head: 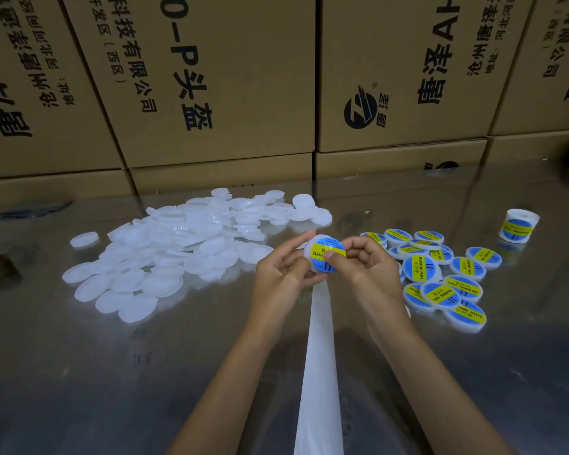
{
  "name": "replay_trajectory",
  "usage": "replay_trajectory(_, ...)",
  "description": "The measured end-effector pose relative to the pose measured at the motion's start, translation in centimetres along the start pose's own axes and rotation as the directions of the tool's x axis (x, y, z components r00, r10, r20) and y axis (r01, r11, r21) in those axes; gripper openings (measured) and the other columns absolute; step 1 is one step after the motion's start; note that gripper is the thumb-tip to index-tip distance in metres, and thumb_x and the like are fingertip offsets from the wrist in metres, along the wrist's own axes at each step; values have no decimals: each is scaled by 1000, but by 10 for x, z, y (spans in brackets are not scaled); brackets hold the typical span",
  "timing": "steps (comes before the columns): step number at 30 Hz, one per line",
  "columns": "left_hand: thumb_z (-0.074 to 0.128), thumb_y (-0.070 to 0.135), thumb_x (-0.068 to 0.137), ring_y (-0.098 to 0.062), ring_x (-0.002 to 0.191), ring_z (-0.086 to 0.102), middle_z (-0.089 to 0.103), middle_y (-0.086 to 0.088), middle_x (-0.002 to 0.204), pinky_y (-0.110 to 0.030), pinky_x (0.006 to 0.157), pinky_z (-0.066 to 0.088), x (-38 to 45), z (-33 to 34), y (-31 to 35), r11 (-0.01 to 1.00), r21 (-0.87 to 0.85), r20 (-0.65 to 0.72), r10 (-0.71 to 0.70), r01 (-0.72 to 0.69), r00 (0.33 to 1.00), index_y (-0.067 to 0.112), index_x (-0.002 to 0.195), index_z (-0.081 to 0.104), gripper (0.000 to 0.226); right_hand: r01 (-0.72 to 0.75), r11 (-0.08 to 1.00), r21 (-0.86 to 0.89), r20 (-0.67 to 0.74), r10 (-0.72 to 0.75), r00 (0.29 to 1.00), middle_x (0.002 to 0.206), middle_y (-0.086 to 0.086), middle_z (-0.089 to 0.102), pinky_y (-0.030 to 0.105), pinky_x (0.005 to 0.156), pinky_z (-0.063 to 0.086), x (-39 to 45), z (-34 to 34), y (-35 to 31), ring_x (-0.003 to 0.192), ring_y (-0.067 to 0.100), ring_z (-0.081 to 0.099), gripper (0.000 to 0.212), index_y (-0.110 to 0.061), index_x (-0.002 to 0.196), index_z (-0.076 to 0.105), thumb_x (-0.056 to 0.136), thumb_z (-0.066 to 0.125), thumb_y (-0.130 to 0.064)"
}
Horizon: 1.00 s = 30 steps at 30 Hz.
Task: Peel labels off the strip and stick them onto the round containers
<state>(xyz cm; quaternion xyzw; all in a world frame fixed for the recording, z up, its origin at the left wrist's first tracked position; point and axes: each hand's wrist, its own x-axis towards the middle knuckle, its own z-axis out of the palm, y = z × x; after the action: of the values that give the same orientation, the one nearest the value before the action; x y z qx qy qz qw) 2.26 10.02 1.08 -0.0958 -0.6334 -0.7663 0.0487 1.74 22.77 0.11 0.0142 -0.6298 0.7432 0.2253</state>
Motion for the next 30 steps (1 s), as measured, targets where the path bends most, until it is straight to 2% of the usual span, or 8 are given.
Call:
replay_trajectory(6, 55, -6, 96, -19, 92, 75, 78, 2, 100, -27, 75, 61, -2, 2, 0, 1000, 14, -3, 16, -16, 1000, 23, 116, 71, 39, 23, 999, -42, 3, -23, 1000, 71, -11, 66, 14, 61, 50, 0, 1, 3, 67, 3, 64, 23, -18, 80, 63, 79, 78, -1)
replay_trajectory(14, 58, -6, 95, -21, 98, 74, 75, -6, 109, -28, 79, 61, -5, 6, 1, 997, 54, -13, 52, -51, 999, 21, 119, 71, 38, 44, 995, -94, -30, -46, 998, 71, -10, 64, 13, 59, 49, 1, 2, 7, 62, 3, 59, 22, -19, 80, 63, 78, 78, -4)
replay_trajectory(18, 59, -4, 96, -17, 93, 75, 76, -6, 105, -24, 75, 59, -6, 7, 0, 994, 56, -42, 94, -92, 995, 17, 120, 71, 34, 55, 985, -165, -53, -64, 997, 71, -14, 65, 14, 60, 49, 0, 2, 11, 62, 3, 59, 20, -24, 81, 63, 76, 81, -15)
replay_trajectory(21, 58, -5, 96, -15, 91, 75, 78, -2, 100, -24, 74, 59, -6, 8, 0, 997, 25, -60, 70, -68, 996, 18, 119, 71, 35, 137, 939, -317, -76, -169, 983, 78, -18, 65, 10, 59, 45, -3, 3, 12, 65, 2, 61, 20, -30, 82, 61, 76, 80, -24)
replay_trajectory(23, 57, -5, 96, -16, 91, 75, 78, -3, 98, -24, 73, 60, -5, 7, 0, 999, -14, -71, 46, -47, 996, 17, 119, 71, 35, 167, 892, -420, -89, -224, 971, 86, -16, 62, 10, 60, 42, -3, 3, 12, 69, 4, 59, 27, -34, 89, 59, 74, 80, -35)
replay_trajectory(26, 60, -3, 95, -18, 81, 75, 77, -7, 96, -26, 73, 60, -4, 3, 1, 991, -136, -100, -16, 2, 995, 16, 120, 70, 33, 66, 899, -434, -132, -136, 982, 88, -14, 55, 14, 58, 40, -1, -3, 11, 66, 3, 54, 52, -40, 106, 48, 68, 80, -56)
replay_trajectory(28, 62, 1, 94, -22, 82, 75, 76, -11, 99, -27, 75, 61, -4, 2, 3, 972, -229, -90, -68, 45, 994, 17, 120, 71, 31, 45, 919, -392, -114, -97, 989, 87, -12, 58, 17, 61, 41, 0, -4, 11, 69, -1, 55, 48, -38, 104, 50, 71, 75, -63)
replay_trajectory(30, 59, 3, 96, -29, 91, 75, 76, -13, 105, -29, 76, 61, -4, 5, 3, 946, -309, -47, -117, 97, 992, 16, 121, 70, 30, 89, 909, -407, -38, -114, 993, 83, -12, 64, 23, 64, 47, -2, -3, 14, 73, 1, 60, 42, -33, 95, 57, 74, 68, -68)
